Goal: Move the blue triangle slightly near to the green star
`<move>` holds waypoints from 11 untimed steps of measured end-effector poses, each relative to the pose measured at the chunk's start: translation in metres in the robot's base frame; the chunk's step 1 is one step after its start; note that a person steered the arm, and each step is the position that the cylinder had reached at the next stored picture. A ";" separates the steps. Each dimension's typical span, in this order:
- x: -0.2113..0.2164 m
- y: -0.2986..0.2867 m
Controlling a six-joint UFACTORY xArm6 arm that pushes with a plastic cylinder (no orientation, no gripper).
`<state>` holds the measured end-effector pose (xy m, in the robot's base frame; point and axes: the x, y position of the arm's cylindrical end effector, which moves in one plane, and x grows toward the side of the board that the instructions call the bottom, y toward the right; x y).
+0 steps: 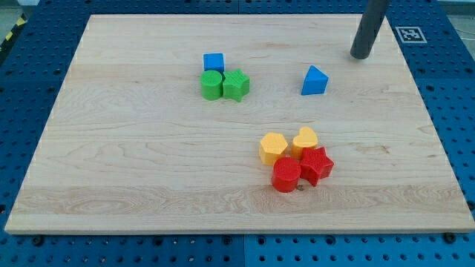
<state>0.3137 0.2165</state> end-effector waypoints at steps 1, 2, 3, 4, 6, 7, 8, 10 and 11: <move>0.039 0.000; 0.074 -0.006; 0.075 -0.037; 0.076 -0.050; 0.070 -0.081; 0.062 -0.094; 0.079 -0.107; 0.110 -0.109; 0.130 -0.117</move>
